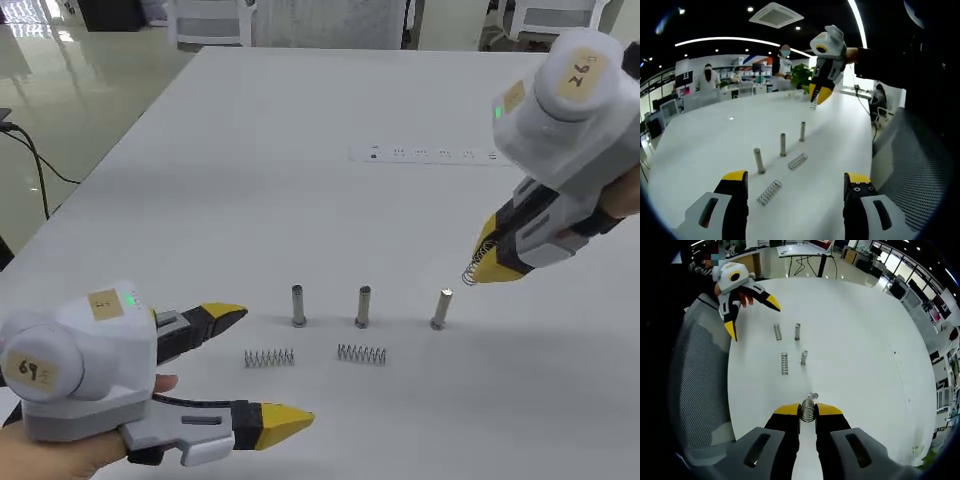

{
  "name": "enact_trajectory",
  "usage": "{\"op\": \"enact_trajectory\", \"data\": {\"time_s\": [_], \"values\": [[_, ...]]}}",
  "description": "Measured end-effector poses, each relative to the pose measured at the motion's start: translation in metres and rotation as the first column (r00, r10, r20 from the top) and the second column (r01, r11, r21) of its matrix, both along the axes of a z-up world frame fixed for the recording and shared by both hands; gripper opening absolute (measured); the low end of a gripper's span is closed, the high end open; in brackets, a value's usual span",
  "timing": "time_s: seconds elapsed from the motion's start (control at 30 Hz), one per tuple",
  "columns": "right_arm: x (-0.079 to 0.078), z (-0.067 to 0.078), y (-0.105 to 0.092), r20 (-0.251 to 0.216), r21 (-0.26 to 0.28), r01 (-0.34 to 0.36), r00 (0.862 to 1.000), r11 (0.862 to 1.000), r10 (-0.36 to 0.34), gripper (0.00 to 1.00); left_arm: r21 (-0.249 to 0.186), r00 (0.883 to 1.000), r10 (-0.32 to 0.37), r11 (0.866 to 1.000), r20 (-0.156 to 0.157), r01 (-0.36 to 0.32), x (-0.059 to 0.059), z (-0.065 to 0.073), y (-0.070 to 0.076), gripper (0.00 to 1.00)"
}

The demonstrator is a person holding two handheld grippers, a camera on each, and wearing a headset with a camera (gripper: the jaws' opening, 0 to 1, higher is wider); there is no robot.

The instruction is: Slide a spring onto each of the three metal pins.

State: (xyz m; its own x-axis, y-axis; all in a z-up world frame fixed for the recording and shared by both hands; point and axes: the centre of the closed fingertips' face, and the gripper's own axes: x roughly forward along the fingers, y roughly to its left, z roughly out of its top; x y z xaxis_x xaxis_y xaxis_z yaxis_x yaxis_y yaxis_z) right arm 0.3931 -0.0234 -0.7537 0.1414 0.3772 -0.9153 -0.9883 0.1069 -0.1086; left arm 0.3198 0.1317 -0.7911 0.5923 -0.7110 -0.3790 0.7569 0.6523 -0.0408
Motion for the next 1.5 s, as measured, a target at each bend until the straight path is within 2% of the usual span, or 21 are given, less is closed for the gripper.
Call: {"op": "enact_trajectory", "data": {"time_s": [0.13,0.2,0.33,0.77,1.5], "values": [[0.004,-0.008,0.003,-0.011,-0.014,-0.005,1.000,1.000,0.005,0.08,0.003,1.000,-0.006,1.000,0.001,0.006,-0.002,0.000,-0.004,0.75],[0.006,-0.013,0.003,-0.011,-0.040,-0.013,1.000,0.999,0.012,0.08,0.014,1.000,-0.013,1.000,0.004,0.013,-0.004,-0.001,-0.006,0.75],[0.009,-0.017,0.008,-0.030,-0.044,-0.018,0.999,0.999,0.017,0.08,0.025,1.000,-0.024,0.999,0.005,0.023,-0.005,-0.002,-0.008,0.75],[0.016,-0.033,0.006,-0.047,-0.094,-0.032,0.998,0.995,0.028,0.08,0.026,1.000,-0.023,0.999,0.010,0.022,-0.005,-0.002,-0.009,0.75],[0.019,-0.047,0.008,-0.078,-0.107,-0.033,0.997,0.994,0.024,0.08,0.019,1.000,-0.020,1.000,0.001,0.020,-0.005,-0.005,-0.008,0.73]]}}
